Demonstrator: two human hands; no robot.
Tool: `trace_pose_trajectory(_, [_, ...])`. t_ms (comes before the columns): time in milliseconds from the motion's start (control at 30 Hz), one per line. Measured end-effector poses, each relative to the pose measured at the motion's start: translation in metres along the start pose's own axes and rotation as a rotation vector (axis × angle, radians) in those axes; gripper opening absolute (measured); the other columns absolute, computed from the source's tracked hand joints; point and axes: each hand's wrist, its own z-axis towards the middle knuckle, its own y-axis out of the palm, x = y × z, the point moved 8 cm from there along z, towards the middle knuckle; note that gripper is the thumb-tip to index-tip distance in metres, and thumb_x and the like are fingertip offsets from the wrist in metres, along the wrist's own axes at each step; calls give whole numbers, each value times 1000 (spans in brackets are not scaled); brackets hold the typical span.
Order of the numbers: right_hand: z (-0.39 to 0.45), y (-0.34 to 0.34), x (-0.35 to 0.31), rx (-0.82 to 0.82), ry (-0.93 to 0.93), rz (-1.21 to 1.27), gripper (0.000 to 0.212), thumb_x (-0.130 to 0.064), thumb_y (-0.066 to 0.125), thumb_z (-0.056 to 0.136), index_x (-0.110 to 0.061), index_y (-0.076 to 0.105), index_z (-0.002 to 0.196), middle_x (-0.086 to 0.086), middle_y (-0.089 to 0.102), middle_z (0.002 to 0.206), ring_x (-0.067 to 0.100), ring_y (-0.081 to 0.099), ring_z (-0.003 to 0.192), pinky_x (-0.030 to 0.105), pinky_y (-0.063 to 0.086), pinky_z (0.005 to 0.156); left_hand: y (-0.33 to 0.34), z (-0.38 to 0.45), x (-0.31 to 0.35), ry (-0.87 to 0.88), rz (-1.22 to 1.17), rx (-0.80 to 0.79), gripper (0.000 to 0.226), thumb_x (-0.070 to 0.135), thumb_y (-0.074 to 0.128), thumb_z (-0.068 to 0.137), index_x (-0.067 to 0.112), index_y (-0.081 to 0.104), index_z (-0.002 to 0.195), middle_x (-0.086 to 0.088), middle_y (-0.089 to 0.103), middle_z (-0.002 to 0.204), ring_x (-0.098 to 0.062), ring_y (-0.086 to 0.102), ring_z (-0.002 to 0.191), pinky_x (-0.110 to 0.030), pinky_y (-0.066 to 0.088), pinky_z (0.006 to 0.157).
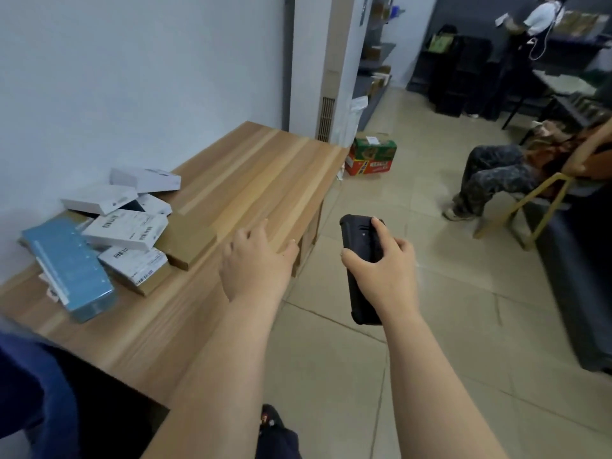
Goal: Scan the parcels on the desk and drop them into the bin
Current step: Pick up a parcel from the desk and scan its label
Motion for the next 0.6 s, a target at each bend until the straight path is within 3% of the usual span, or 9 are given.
trace_pose_trajectory(167, [84, 30, -22, -33, -57, -44, 75, -45, 69, 82, -49, 34, 148, -12, 36, 129, 9, 52, 98, 27, 42, 68, 15, 81, 28, -4, -11, 50, 66, 56, 50, 92, 27, 36, 150, -3, 43, 145, -26, 42, 127, -42, 39, 105])
trace_pose_trajectory(400, [197, 55, -52, 0, -55, -22, 76, -44, 69, 81, -51, 33, 148, -10, 37, 130, 8, 51, 98, 31, 42, 74, 34, 192, 57, -15, 5, 44, 66, 57, 49, 93, 27, 34, 150, -2, 40, 147, -25, 39, 131, -43, 36, 108])
trace_pose_trajectory(600, [264, 130, -71, -159, -63, -39, 77, -45, 68, 82, -51, 31, 149, -10, 35, 133, 5, 53, 91, 33, 45, 75, 30, 261, 24, -165, 48, 139, 65, 53, 56, 90, 26, 41, 147, -4, 45, 143, -27, 39, 129, -40, 33, 104])
